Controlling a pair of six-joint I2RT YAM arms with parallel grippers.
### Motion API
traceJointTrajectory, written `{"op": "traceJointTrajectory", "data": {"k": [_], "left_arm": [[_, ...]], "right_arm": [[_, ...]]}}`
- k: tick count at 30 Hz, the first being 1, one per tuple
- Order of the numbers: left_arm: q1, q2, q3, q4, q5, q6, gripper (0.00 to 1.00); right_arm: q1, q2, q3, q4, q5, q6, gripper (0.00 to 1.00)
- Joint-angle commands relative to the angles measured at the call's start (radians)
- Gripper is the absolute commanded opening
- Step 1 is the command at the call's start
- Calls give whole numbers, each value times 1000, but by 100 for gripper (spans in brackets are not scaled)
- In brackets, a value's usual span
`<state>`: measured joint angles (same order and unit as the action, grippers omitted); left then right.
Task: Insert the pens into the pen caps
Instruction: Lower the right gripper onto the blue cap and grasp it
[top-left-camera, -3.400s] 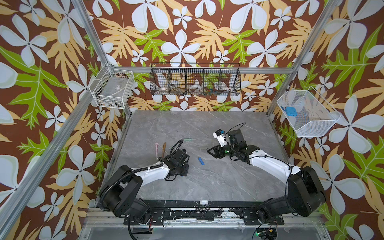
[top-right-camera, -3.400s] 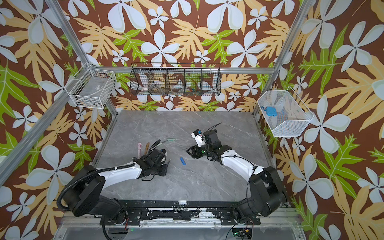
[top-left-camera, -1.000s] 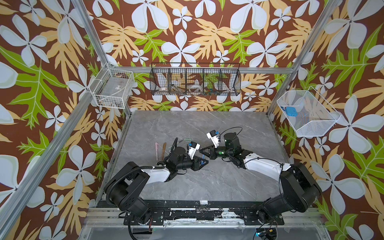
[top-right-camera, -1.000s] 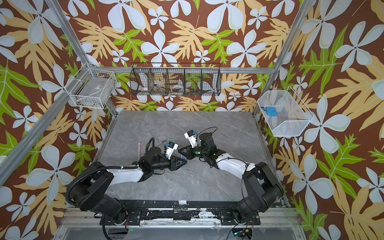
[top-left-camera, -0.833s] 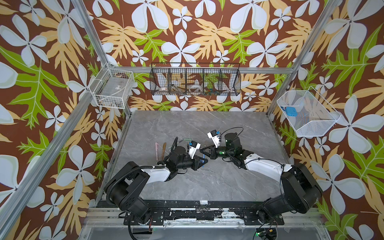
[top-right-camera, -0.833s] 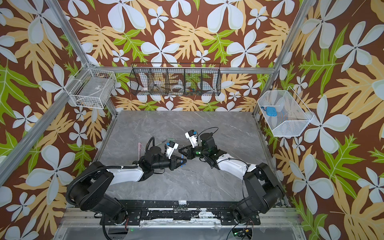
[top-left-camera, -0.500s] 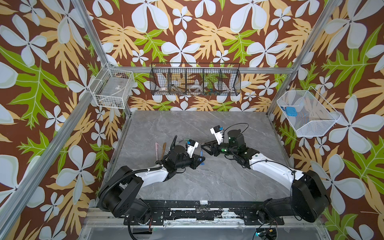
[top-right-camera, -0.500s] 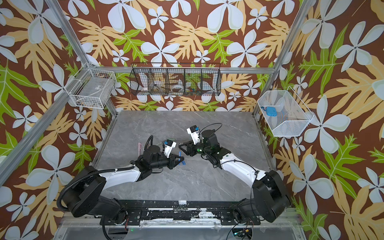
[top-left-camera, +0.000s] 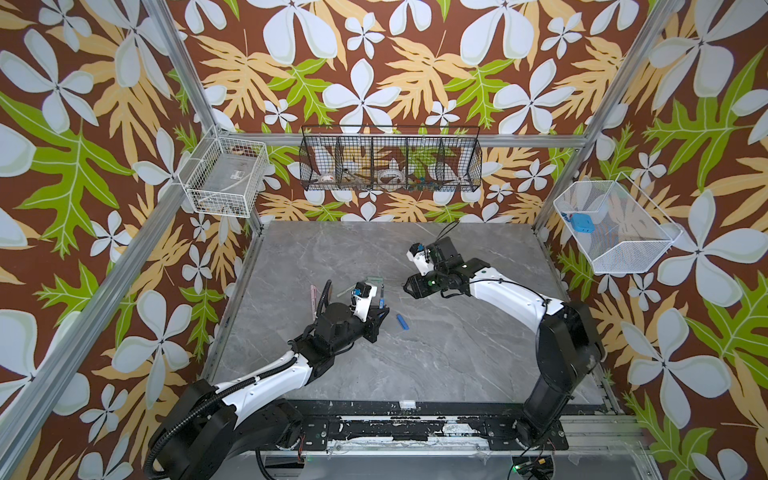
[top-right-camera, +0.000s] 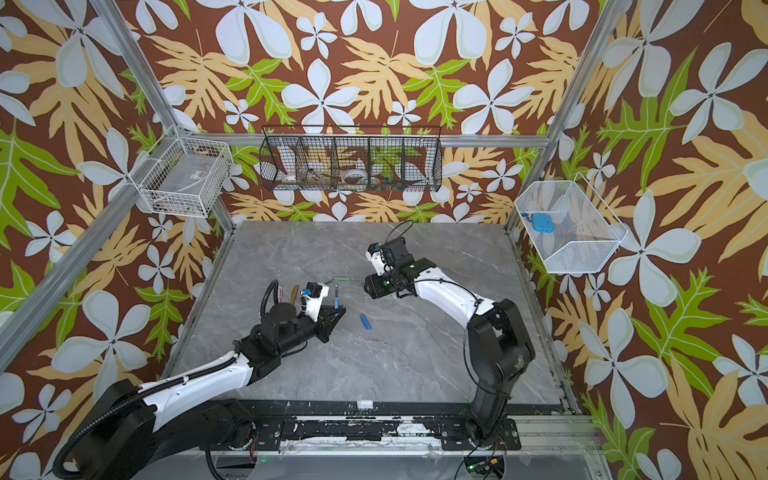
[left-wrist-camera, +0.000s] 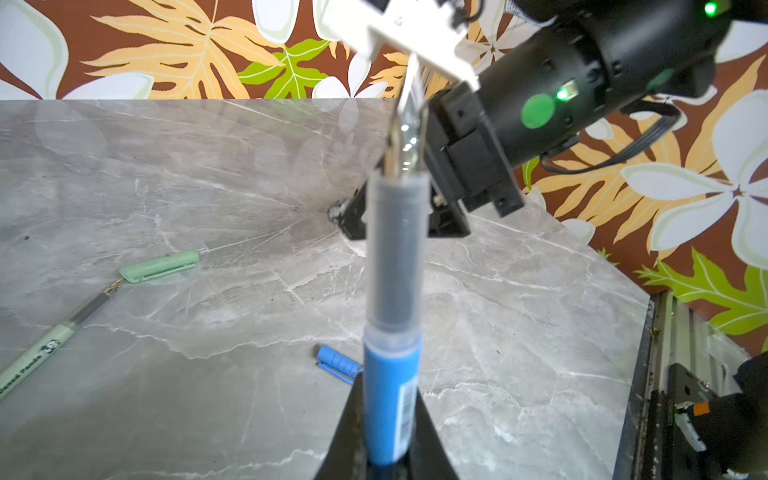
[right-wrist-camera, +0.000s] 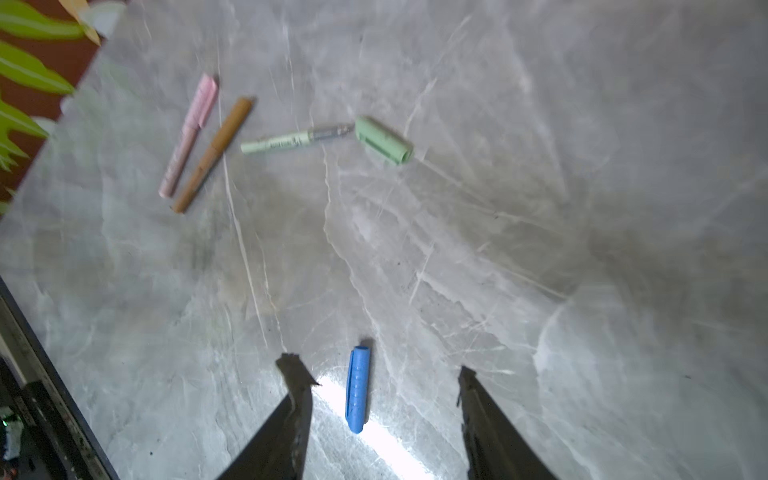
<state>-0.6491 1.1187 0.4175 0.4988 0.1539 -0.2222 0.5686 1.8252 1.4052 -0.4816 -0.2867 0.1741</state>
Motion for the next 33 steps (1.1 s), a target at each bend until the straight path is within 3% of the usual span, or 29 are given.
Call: {"op": "traceJointTrajectory", "data": {"k": [1,6,11,33], "left_arm": [[-1,-17,-40,103,14,31,0],[-1,-19,-33,80,40,32,0],[-1,-14,-31,77,39,28,0],[-1,-3,-19,46,29,36,0]], "right_arm": [[33,69,44,-126,1,-28,57],[58,146,49,-119,-10,0,57],[96,207,91,-189,48,-16,58],[165,233,45,-143,-137,-37,57]]}}
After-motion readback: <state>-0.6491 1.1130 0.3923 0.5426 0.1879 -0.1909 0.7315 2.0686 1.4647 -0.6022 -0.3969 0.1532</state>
